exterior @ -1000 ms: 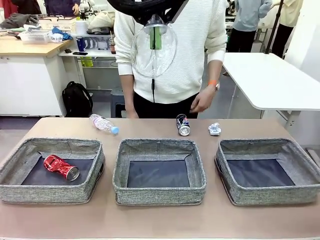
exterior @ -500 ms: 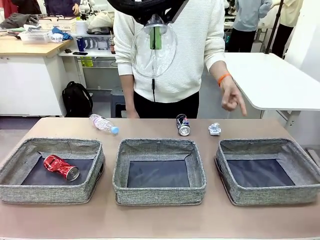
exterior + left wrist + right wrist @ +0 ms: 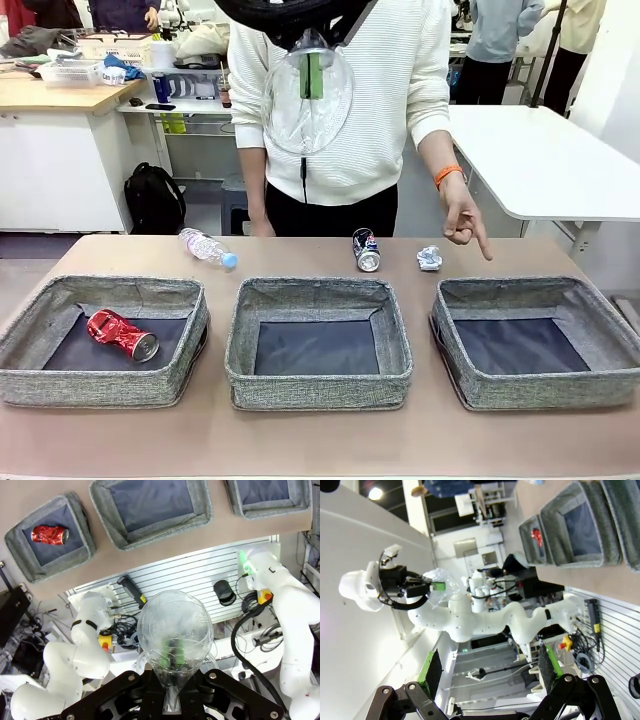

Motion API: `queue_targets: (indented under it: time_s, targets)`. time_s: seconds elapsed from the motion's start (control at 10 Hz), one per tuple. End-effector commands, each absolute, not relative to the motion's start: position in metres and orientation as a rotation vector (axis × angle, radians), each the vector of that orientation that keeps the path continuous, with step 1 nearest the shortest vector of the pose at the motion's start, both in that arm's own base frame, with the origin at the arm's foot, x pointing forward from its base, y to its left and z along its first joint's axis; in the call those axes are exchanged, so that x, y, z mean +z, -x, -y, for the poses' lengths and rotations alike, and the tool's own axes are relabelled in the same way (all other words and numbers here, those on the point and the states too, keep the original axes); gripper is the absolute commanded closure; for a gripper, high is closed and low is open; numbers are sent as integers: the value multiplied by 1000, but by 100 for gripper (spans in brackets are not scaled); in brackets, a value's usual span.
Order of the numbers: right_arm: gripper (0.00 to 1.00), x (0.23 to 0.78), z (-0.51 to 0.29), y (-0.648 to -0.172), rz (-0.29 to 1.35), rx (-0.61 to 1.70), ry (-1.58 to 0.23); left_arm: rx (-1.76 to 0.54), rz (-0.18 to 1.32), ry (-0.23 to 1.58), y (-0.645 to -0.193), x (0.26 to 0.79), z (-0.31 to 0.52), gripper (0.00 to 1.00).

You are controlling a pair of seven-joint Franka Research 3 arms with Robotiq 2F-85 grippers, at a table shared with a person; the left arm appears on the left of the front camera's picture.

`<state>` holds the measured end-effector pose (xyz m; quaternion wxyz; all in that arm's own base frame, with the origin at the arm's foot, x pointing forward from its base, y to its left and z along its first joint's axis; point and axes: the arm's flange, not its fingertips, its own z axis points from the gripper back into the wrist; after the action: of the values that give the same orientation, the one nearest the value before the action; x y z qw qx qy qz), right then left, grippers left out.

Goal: Sort the waste into the appropriate baskets.
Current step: Place the picked waste into the Fabric basket indicated by the person.

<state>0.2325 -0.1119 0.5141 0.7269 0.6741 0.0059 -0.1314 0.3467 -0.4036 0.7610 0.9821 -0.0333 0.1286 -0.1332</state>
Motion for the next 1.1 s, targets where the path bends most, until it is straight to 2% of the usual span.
queue_targets:
  time_s: [0.0, 0.2, 0.6, 0.8, 1.0]
  targets:
    - [0, 517, 112, -235, 7, -265, -1505, -261, -252, 57, -344, 762, 401, 99]
    - [0, 517, 112, -235, 7, -265, -1505, -298, -207, 121, -333, 743, 414, 99]
    - [0, 517, 112, -235, 7, -265, -1505, -417, -259, 341, -277, 622, 468, 99]
    - [0, 517, 112, -235, 7, -265, -1505, -390, -156, 348, -259, 570, 505, 99]
    - [0, 517, 112, -235, 7, -265, -1505, -416, -76, 413, -270, 527, 541, 99]
